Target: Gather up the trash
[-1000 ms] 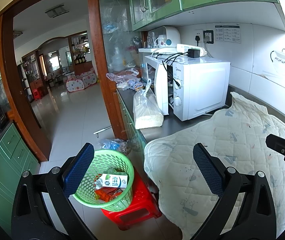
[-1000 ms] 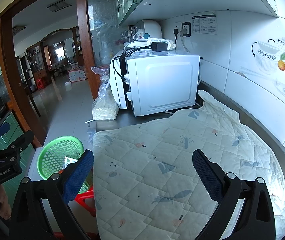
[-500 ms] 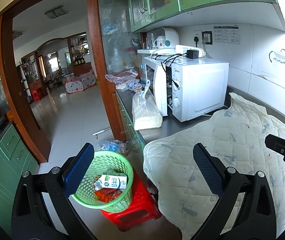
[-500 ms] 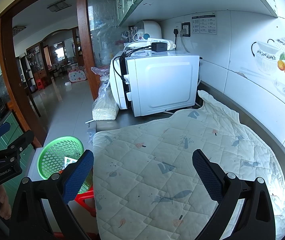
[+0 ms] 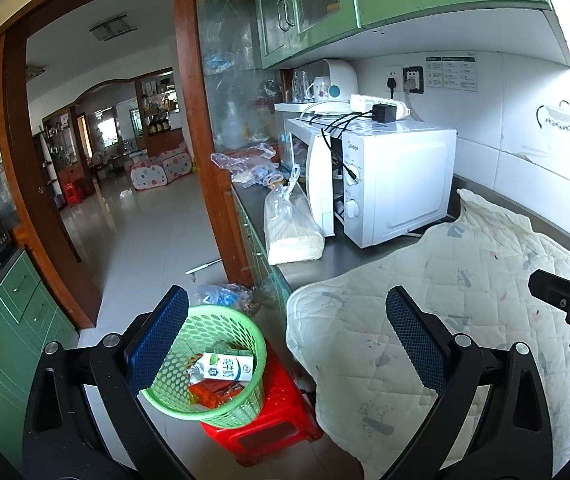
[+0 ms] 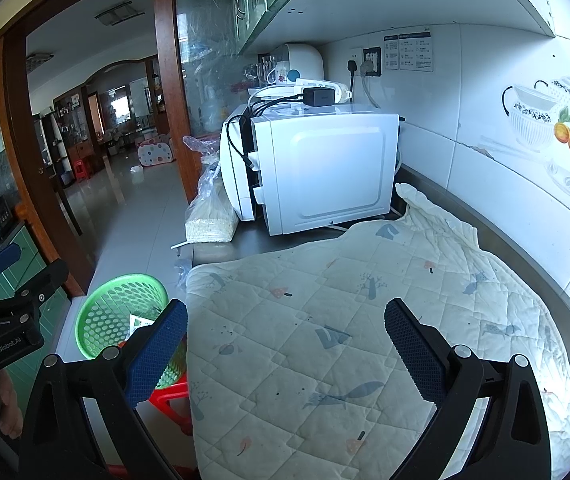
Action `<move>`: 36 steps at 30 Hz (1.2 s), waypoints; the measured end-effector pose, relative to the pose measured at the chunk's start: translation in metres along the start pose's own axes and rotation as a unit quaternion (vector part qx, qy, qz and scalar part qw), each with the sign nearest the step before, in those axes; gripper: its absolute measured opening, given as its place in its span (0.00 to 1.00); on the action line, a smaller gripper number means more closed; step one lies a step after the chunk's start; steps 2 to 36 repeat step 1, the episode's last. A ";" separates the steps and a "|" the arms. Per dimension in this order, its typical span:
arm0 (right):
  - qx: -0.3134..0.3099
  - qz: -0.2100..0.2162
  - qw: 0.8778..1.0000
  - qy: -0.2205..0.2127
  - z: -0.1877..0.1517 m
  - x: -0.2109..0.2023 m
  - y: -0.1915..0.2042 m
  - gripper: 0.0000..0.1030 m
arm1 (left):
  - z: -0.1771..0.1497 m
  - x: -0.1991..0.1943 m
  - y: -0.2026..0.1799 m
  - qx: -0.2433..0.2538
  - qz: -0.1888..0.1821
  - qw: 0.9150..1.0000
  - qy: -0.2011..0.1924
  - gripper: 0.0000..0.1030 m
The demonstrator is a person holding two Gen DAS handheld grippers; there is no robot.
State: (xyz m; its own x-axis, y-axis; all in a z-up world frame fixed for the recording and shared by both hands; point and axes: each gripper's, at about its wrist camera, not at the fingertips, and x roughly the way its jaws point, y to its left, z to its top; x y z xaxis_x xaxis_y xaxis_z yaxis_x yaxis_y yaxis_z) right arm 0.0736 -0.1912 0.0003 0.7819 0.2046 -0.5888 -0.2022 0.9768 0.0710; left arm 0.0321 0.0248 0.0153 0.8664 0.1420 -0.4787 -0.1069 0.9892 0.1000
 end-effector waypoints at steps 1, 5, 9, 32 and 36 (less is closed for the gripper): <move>0.000 0.000 1.000 0.000 0.000 0.000 0.000 0.93 | 0.000 0.001 0.000 0.000 0.000 1.000 0.000 0.95; 0.000 0.000 1.000 0.000 0.000 0.000 0.000 0.93 | 0.000 0.001 0.000 0.000 0.000 1.000 0.000 0.95; 0.000 0.000 1.000 0.000 0.000 0.000 0.000 0.93 | 0.000 0.001 0.000 0.000 0.000 1.000 0.000 0.95; 0.000 0.000 1.000 0.000 0.000 0.000 0.000 0.93 | 0.000 0.001 0.000 0.000 0.000 1.000 0.000 0.95; 0.000 0.000 1.000 0.000 0.000 0.000 0.000 0.93 | 0.000 0.001 0.000 0.000 0.000 1.000 0.000 0.95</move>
